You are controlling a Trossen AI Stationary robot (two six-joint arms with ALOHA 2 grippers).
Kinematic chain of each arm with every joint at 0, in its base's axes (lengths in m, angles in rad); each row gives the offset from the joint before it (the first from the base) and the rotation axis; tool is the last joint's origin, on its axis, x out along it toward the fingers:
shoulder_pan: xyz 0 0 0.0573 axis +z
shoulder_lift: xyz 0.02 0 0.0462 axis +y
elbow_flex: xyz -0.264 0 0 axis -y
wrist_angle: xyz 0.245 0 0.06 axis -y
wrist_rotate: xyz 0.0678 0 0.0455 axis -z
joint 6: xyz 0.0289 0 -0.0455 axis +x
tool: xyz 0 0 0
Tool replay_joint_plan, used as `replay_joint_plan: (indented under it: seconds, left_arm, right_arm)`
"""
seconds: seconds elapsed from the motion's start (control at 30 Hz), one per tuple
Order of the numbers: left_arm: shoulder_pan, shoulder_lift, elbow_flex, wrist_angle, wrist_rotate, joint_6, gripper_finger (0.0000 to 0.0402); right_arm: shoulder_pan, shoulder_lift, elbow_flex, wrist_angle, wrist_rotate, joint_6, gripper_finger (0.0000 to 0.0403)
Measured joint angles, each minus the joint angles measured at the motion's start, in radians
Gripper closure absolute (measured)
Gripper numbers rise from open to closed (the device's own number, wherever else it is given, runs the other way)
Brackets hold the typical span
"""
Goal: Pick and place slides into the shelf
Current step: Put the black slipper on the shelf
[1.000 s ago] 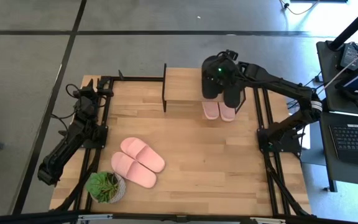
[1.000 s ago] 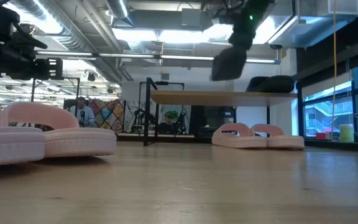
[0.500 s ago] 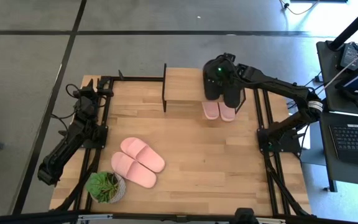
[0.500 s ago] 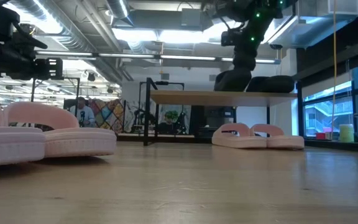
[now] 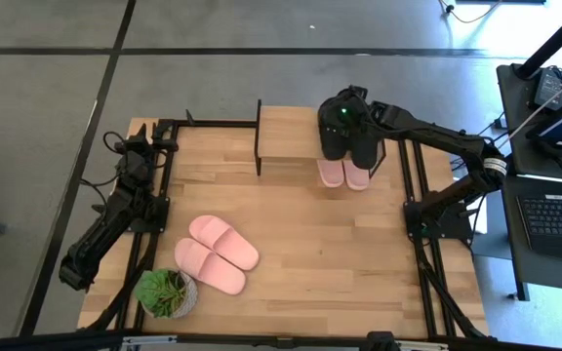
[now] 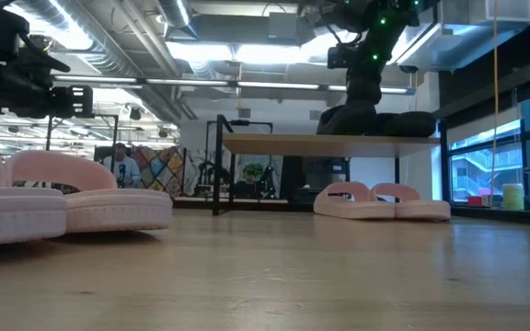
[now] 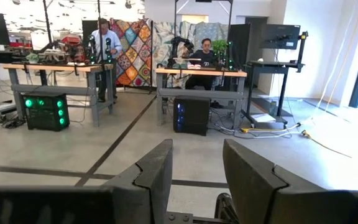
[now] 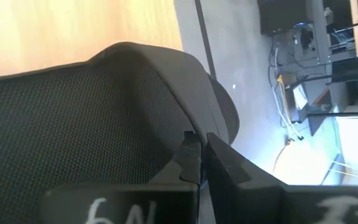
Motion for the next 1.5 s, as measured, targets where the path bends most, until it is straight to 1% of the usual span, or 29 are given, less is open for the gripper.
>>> replay_joint_plan:
  seconds: [0.2,0.33,0.5,0.97,1.27,1.5]
  left_arm:
    - [0.000,0.000,0.000,0.000,0.000,0.000,0.0267]
    - [0.000,0.000,0.000,0.000,0.000,-0.001,0.0267]
    - [0.000,0.000,0.000,0.000,0.000,-0.001,0.0267]
    - [0.000,0.000,0.000,0.000,0.000,0.001,0.0267]
    - [0.000,0.000,0.000,0.000,0.000,0.002,0.0267]
    - [0.000,0.000,0.000,0.000,0.000,0.001,0.0267]
  right_arm:
    - [0.029,0.000,0.000,-0.039,0.000,0.035,0.0390]
    - [0.031,0.000,0.000,-0.044,0.002,0.032,0.0390]
    - [0.031,0.000,0.000,-0.103,0.016,0.028,0.0390]
    - [0.031,-0.004,0.000,-0.096,0.027,0.001,0.0390]
    - [0.031,-0.065,0.000,-0.093,0.030,0.002,0.0392]
    - [0.031,-0.066,0.000,-0.095,0.010,0.012,0.0392]
